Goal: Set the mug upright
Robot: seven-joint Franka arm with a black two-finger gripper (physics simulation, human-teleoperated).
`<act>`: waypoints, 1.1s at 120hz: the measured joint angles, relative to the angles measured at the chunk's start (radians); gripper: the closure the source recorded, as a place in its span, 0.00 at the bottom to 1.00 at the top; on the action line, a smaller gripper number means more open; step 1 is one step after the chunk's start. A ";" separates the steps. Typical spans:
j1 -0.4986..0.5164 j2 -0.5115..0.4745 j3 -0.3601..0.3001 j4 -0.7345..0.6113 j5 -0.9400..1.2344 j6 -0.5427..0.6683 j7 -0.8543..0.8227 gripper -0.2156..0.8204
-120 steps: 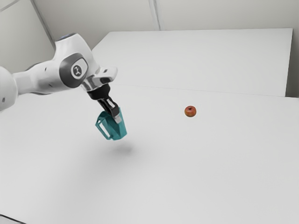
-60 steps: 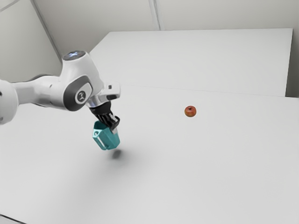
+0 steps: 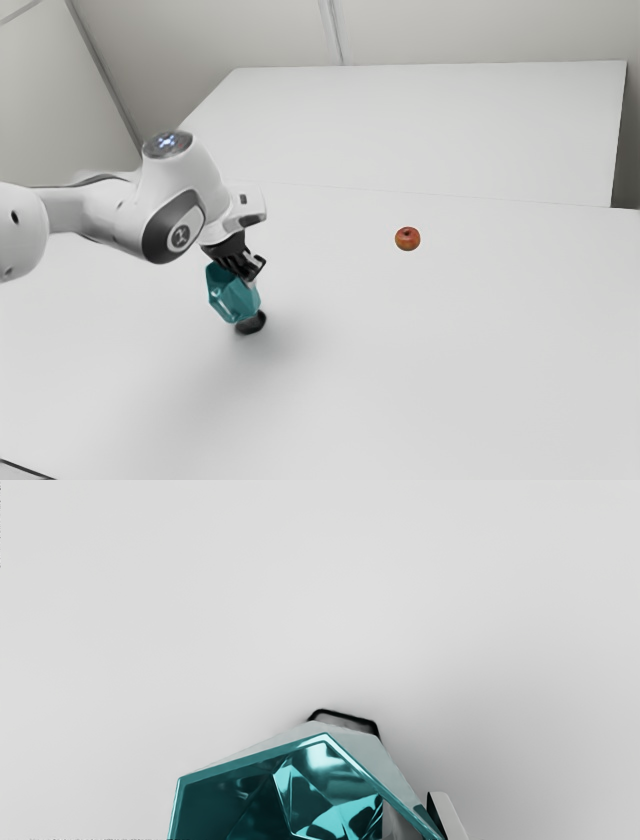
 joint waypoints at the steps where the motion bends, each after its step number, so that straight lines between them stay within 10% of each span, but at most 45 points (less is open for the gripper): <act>1: 0.000 0.000 0.000 -0.001 0.001 0.001 -0.003 0.96; 103: -0.009 0.029 -0.004 -0.044 0.011 0.036 -0.160 0.96; 132: -0.018 0.028 -0.003 -0.042 -0.003 0.036 -0.159 0.70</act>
